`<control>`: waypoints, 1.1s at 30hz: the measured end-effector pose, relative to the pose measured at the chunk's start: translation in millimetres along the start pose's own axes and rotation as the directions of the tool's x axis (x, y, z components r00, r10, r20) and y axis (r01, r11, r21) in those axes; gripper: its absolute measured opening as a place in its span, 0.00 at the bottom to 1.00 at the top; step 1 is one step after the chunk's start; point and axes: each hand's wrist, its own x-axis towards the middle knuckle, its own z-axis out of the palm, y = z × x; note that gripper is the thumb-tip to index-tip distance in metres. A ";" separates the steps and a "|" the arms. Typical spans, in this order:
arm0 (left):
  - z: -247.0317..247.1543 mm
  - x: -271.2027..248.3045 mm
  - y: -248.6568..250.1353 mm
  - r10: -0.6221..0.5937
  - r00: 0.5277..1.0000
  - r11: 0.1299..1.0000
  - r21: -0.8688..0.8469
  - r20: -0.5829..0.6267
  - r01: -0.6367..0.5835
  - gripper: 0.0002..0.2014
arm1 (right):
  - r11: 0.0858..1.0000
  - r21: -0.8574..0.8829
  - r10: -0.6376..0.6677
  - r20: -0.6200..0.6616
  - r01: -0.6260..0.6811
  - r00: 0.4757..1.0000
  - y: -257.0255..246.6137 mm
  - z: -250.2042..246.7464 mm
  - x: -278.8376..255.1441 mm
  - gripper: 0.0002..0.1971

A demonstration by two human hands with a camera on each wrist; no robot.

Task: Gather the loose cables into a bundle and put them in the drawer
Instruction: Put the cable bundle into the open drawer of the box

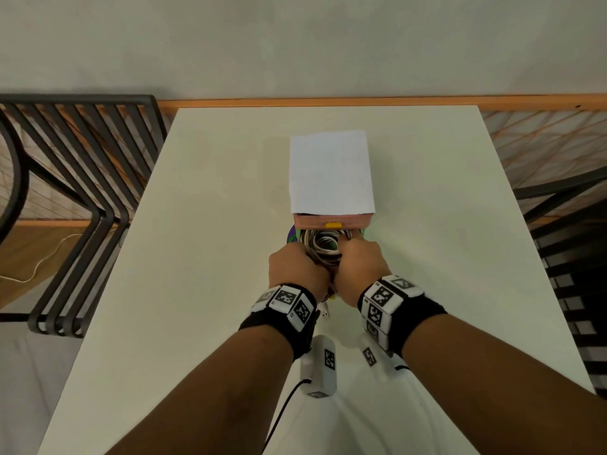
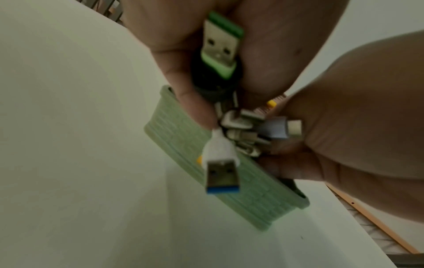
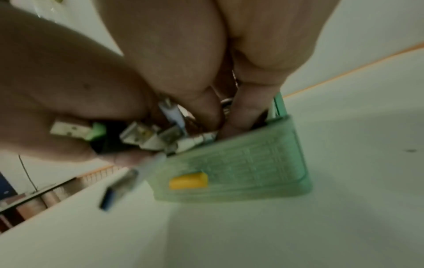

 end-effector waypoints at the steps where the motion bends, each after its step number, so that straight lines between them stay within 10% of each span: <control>1: -0.1 0.8 0.4 0.000 1.000 1.000 0.014 0.004 0.000 0.11 | 1.000 -0.006 0.000 -0.015 0.000 1.000 0.1 2.1 0.7 0.18; 11: -3.2 -5.0 -5.0 0.074 0.949 0.996 0.018 0.306 -0.083 0.07 | 0.999 -0.038 -0.019 -0.080 0.016 0.997 5.8 10.4 7.0 0.12; 17: -6.4 -5.7 -6.9 0.040 0.981 0.999 -0.017 0.188 -0.038 0.07 | 0.999 -0.018 -0.030 -0.143 0.028 0.989 12.2 18.4 12.2 0.10; 25: -6.2 -13.2 3.4 0.035 0.936 0.979 -0.200 0.350 0.038 0.14 | 0.984 0.177 0.020 -0.219 0.019 0.975 16.6 18.9 15.5 0.14; 33: -6.8 -15.9 -9.7 0.168 0.915 0.982 -0.145 0.366 -0.122 0.11 | 0.984 0.174 0.074 -0.222 -0.035 0.972 25.6 17.5 22.2 0.09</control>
